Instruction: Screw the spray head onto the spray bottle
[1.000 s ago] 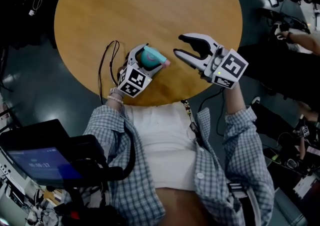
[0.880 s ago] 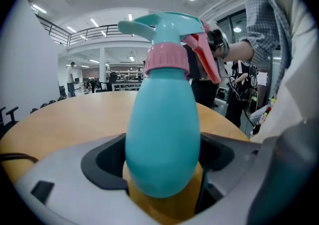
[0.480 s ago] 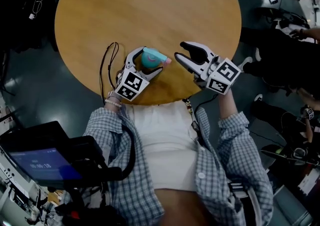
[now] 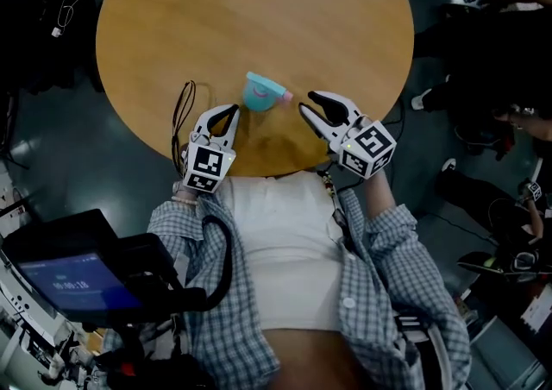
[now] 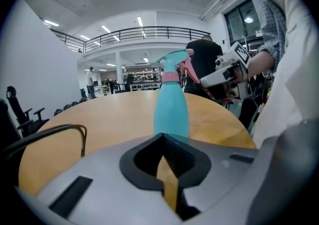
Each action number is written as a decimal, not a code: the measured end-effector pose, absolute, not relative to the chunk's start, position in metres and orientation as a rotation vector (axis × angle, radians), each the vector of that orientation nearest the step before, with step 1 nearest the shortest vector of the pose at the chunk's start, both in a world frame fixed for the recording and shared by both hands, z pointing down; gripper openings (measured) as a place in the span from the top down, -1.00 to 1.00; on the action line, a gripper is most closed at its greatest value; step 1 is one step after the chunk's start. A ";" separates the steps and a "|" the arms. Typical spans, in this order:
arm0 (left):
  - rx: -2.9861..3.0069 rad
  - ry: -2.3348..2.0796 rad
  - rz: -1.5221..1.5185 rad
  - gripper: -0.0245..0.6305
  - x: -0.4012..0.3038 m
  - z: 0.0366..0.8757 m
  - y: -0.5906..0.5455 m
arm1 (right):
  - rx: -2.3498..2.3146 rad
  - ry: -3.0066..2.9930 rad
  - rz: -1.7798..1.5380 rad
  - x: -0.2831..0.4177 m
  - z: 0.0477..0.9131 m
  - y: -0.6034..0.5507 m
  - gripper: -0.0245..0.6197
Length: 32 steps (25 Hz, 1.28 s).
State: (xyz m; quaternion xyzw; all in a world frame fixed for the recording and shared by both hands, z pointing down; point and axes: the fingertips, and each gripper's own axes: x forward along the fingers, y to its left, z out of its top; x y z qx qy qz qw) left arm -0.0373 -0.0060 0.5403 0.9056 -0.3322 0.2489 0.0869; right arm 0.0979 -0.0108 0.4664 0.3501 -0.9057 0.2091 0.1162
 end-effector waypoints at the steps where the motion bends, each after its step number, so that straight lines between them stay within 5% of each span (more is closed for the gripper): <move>1: 2.678 -1.003 0.725 0.91 -0.041 0.537 -0.006 | 1.043 -2.630 0.599 0.096 0.471 -0.009 0.62; 4: 2.639 -1.008 0.697 0.91 -0.049 0.534 -0.001 | 1.099 -2.564 0.549 0.093 0.481 -0.003 0.93; 32: 2.607 -0.971 0.652 0.91 -0.055 0.533 0.009 | 1.052 -2.517 0.494 0.077 0.497 0.014 0.94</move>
